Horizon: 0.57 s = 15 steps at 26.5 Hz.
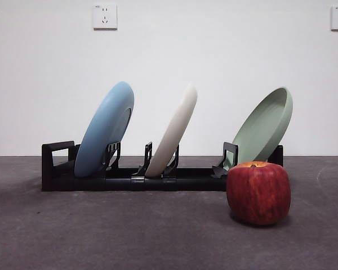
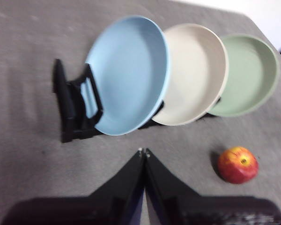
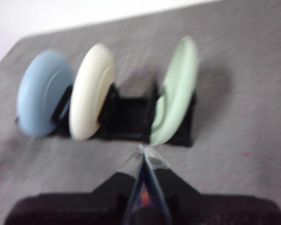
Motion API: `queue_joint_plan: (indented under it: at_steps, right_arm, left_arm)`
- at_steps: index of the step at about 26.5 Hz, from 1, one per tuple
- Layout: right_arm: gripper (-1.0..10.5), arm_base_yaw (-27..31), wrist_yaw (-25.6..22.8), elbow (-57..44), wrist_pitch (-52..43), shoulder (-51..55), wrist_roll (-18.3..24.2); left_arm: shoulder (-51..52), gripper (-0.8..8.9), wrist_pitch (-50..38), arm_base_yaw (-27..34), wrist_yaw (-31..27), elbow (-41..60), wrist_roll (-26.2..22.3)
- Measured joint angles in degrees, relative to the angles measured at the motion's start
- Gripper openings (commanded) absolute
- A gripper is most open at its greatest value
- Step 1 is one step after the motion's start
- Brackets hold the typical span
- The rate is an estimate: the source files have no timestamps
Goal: Take the blue plate from the plate rack,put the plate on the table,take the apple from the table,put the apple in the plate
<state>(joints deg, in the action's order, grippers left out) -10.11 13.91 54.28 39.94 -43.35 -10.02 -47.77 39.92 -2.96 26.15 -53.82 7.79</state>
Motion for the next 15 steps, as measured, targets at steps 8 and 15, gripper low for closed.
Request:
queue_joint_plan:
  at_steps: [8,15]
  right_arm:
    - [3.5,0.0,2.6,2.49,1.6,-9.62,1.95]
    - [3.5,0.0,2.6,2.58,1.62,-10.25,1.97]
  left_arm:
    - [-6.88,3.44,-2.47,-1.64,0.98,-3.72,-2.23]
    - [-18.47,3.42,-12.66,-9.31,0.96,-8.94,1.95]
